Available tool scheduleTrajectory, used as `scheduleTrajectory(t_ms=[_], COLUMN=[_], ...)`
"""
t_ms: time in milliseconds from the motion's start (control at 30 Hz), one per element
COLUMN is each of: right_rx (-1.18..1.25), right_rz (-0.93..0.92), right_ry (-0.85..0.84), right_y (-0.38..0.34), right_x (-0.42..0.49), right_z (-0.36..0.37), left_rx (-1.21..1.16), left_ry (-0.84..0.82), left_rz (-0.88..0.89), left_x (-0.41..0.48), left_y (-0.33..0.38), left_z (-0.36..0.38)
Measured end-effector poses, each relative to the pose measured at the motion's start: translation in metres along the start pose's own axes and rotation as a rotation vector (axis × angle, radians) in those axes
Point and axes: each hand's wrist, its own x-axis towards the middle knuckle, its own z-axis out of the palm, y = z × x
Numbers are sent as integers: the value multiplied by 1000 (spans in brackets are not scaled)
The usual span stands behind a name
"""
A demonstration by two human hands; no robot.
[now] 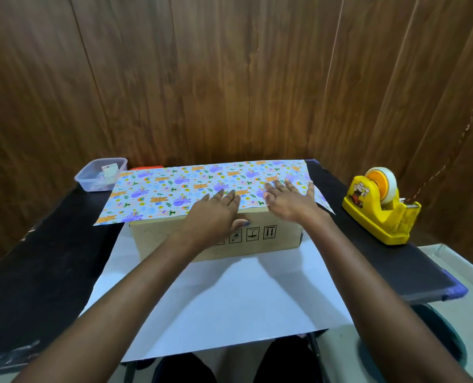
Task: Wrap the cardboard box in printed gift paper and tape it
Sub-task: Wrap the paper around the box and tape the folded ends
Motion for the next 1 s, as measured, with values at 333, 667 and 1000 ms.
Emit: scheduleTrajectory(t_ms=[333,667,1000], right_rx=[56,821,452], right_rz=[17,84,608], right_ry=[119,509,868], right_y=[-17,16,133], right_x=[-16,-29,-44], right_z=[2,6,2], left_rx=[-38,54,67], left_ry=[350,199,-36], left_rz=[-124,-157,-264], left_x=[-28,-25,9], left_y=[5,17,45], left_z=[20,-11,-15])
